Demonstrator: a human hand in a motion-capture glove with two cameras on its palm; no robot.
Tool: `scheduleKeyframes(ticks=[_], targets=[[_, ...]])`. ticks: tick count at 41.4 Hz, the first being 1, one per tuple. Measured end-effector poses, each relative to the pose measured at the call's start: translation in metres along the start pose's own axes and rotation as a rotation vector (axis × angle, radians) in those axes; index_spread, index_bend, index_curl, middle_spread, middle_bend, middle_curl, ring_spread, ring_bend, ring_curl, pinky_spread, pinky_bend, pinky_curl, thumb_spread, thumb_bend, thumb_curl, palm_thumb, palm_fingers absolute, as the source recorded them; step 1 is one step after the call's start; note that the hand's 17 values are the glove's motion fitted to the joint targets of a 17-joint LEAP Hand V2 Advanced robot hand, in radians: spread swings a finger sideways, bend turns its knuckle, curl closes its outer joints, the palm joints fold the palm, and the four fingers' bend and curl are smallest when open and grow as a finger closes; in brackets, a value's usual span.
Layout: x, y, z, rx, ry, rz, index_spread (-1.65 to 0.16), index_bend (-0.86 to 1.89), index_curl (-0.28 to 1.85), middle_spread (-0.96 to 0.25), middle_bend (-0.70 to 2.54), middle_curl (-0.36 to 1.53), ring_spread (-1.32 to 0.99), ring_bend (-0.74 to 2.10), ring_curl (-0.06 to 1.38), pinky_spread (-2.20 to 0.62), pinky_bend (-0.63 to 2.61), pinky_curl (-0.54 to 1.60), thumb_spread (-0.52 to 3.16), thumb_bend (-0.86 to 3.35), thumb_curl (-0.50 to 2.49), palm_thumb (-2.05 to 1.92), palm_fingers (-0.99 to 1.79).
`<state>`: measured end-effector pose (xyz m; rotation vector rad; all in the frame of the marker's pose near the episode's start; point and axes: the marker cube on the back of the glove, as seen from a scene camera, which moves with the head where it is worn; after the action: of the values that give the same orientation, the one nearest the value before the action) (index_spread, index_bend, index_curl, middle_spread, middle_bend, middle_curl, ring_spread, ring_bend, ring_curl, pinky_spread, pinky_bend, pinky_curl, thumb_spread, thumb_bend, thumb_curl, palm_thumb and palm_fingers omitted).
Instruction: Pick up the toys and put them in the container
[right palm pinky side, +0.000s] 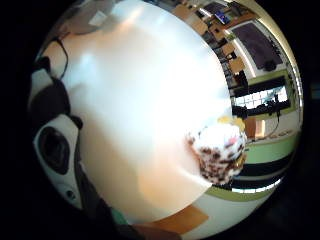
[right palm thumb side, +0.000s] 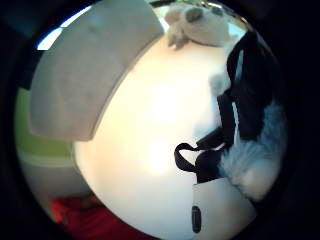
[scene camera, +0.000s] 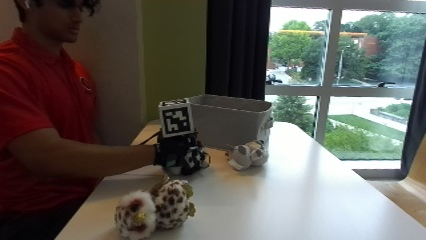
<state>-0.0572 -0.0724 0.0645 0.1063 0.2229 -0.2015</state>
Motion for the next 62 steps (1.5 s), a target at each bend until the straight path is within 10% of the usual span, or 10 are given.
scheduleKeyframes(ticks=[34,53,62], targets=[[-0.058,-0.121,-0.238,0.229,-0.108,-0.047,-0.39,0.88,0.97,-0.32,1.02,0.55,-0.37,1.24,0.54,-0.46,0.98,0.42,0.48,0.14,0.87,0.58,1.18],[-0.227,-0.166,-0.229,0.166,-0.005,-0.372,-0.39,0.75,1.09,-0.36,0.87,0.52,-0.38,1.18,0.52,-0.48,0.96,0.41,0.48,0.11,0.99,0.53,0.99],[-0.239,-0.156,-0.199,-0.072,-0.046,-0.441,-0.42,0.68,1.09,-0.34,0.48,0.41,-0.34,0.91,0.44,-0.38,1.08,0.44,0.66,0.09,1.00,0.51,0.40]])
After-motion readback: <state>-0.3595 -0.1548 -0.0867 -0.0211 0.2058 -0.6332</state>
